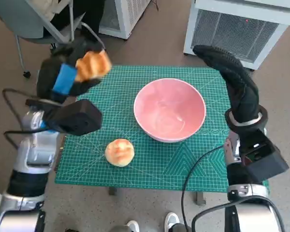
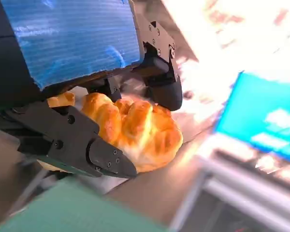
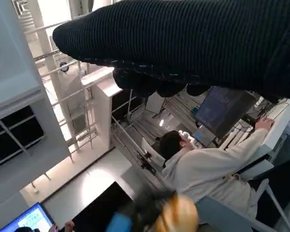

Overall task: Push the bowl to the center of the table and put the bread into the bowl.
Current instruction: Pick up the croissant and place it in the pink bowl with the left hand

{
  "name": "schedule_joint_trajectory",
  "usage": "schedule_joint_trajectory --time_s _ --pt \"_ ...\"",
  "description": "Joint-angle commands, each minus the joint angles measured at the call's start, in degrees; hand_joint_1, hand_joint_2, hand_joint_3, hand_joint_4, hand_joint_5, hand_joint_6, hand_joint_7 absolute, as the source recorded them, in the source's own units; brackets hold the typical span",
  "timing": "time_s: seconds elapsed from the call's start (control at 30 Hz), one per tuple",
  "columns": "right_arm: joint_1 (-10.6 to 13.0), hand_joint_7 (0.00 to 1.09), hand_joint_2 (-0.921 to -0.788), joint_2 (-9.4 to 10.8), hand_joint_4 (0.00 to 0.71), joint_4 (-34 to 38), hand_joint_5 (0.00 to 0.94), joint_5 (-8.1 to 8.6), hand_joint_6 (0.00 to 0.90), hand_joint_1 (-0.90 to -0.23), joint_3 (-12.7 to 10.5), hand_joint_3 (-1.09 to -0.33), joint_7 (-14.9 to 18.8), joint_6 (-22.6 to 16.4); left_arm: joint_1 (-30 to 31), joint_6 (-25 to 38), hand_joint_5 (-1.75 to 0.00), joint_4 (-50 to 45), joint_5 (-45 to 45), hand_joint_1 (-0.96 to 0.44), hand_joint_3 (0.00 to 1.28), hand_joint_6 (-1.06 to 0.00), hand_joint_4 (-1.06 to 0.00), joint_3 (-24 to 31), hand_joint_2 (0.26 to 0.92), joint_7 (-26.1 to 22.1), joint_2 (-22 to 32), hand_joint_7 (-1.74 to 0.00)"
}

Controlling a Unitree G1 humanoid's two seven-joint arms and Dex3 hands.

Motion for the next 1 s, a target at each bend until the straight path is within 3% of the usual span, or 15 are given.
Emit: schedule_joint_trajectory --time_s 0.03,0.4,0.83,0.9,0.97,1.0 --pt "1.7 0.34 -0.921 -0.1 0.278 -0.4 0.0 0.64 0.168 -0.578 0.0 -0.769 0.4 0.6 -3.9 -3.8 -1.07 -0.2 1.9 0.0 0.06 -0.57 -0.76 -3.5 0.92 0.8 -2.7 -1.24" --pt "2.1 0.35 -0.921 -0.2 0.278 -1.1 0.0 0.16 0.161 -0.579 -0.2 -0.767 -0.1 0.7 -10.4 -14.5 -1.05 14.0 1.9 0.0 0.05 -0.59 -0.75 -10.8 0.921 -1.6 -7.9 -1.23" --pt "3.7 0.36 -0.921 -0.9 0.28 -3.6 0.001 -0.89 0.152 -0.568 -0.5 -0.768 -1.4 1.3 -15.3 -18.7 -1.12 32.6 -0.8 0.0 0.12 -0.55 -0.66 -14.8 0.921 -11.7 -12.9 -1.32" --pt "4.1 0.36 -0.921 -1.0 0.28 -4.3 0.001 -0.89 0.152 -0.566 -0.5 -0.769 -1.6 1.6 -15.8 -18.7 -1.15 34.8 -1.3 0.0 0.14 -0.52 -0.64 -15.3 0.921 -14.5 -13.3 -1.34" --pt "4.4 0.36 -0.921 -1.1 0.281 -4.9 0.001 -0.94 0.151 -0.565 -0.6 -0.769 -1.9 1.9 -16.3 -18.2 -1.28 36.8 -1.6 0.0 0.24 -0.41 -0.52 -16.1 0.921 -18.1 -13.3 -1.44" --pt "4.6 0.36 -0.921 -1.2 0.283 -5.2 0.002 -1.02 0.15 -0.564 -0.6 -0.77 -2.1 2.0 -16.5 -17.9 -0.98 37.5 -1.7 -0.05 0.23 -0.32 -0.42 -16.3 0.909 -19.6 -13.3 -1.14"
